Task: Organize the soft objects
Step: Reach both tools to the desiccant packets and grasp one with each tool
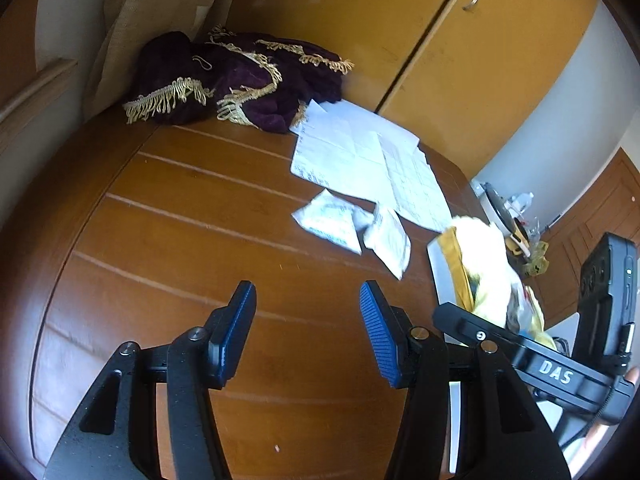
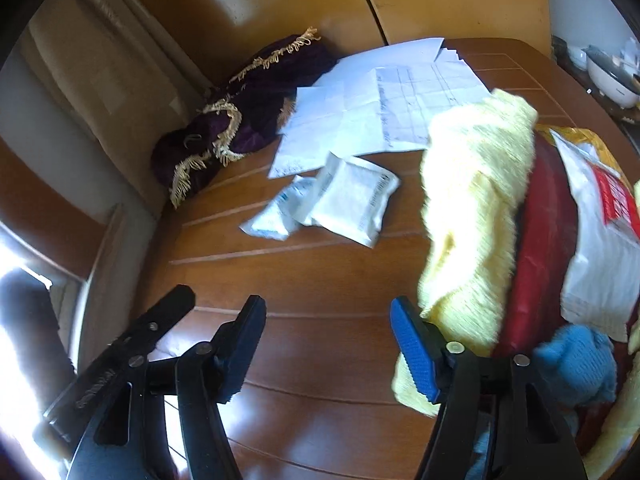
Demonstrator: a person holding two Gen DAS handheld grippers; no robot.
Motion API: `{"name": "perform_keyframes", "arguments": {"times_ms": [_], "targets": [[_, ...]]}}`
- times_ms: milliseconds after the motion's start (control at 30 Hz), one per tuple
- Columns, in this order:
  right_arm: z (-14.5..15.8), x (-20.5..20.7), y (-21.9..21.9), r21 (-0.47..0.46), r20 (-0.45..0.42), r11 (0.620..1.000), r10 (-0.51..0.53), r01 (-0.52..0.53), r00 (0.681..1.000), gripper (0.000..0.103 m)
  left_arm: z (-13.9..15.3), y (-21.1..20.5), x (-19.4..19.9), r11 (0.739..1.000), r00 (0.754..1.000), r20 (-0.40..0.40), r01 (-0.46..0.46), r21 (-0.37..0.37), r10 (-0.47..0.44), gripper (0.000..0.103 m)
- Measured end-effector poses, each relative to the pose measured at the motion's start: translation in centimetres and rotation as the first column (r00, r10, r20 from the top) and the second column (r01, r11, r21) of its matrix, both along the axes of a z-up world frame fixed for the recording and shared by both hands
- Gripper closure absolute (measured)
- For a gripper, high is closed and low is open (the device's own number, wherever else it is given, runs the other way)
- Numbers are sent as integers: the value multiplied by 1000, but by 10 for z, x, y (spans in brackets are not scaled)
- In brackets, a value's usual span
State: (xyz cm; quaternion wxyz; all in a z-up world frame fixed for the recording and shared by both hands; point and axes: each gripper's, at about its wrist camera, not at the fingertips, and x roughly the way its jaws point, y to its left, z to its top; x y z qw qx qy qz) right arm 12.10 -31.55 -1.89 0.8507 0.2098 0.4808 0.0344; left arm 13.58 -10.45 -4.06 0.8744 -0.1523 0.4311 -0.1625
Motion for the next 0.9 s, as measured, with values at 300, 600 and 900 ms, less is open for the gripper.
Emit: {"name": "perform_keyframes", "arguments": {"times_ms": [300, 600, 900], "targets": [[-13, 73, 16, -32, -58, 982, -185, 184, 981, 31, -13, 47, 6, 983, 995, -38, -96, -156, 91, 50], [-38, 114, 15, -163, -126, 960, -249, 228, 960, 31, -13, 60, 4, 966, 993, -81, -101, -239, 84, 50], [-45, 112, 16, -207, -131, 957, -234, 205, 963, 37, -8, 59, 0, 968, 995, -71, -82, -237, 67, 50]]}}
